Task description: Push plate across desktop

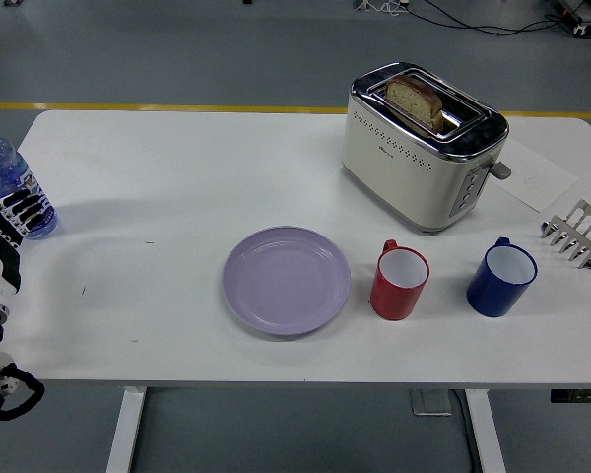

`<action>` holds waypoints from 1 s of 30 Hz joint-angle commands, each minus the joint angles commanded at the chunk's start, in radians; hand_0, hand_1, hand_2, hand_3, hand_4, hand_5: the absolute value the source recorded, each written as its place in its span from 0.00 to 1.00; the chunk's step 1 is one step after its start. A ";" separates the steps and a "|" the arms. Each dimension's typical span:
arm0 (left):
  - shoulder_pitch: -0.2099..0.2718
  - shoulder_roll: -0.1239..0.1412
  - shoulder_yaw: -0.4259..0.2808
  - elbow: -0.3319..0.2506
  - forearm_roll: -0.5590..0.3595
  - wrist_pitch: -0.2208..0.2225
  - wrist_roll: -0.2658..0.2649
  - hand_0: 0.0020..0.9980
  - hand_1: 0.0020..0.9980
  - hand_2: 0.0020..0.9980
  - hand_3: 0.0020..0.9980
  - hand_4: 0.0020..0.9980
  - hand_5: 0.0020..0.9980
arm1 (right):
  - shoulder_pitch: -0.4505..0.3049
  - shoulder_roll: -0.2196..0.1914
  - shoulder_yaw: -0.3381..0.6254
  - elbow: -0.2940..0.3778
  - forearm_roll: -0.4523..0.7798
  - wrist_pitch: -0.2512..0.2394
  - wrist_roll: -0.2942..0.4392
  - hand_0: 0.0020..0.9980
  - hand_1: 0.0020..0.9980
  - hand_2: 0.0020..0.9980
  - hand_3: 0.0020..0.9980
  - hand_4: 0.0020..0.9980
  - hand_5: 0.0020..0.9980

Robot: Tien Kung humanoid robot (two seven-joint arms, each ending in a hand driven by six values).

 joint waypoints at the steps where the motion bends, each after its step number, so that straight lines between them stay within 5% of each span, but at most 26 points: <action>1: 0.000 0.000 0.000 0.000 0.000 0.000 0.000 0.71 0.71 0.65 0.58 0.53 1.00 | 0.000 0.000 0.000 0.000 0.000 0.000 0.000 0.69 0.68 0.70 0.61 0.49 0.22; 30: 0.014 -0.004 0.013 -0.002 0.009 -0.022 0.020 0.70 0.71 0.66 0.58 0.52 1.00 | -0.007 -0.002 -0.005 0.000 0.011 -0.002 0.002 0.69 0.68 0.70 0.61 0.48 0.22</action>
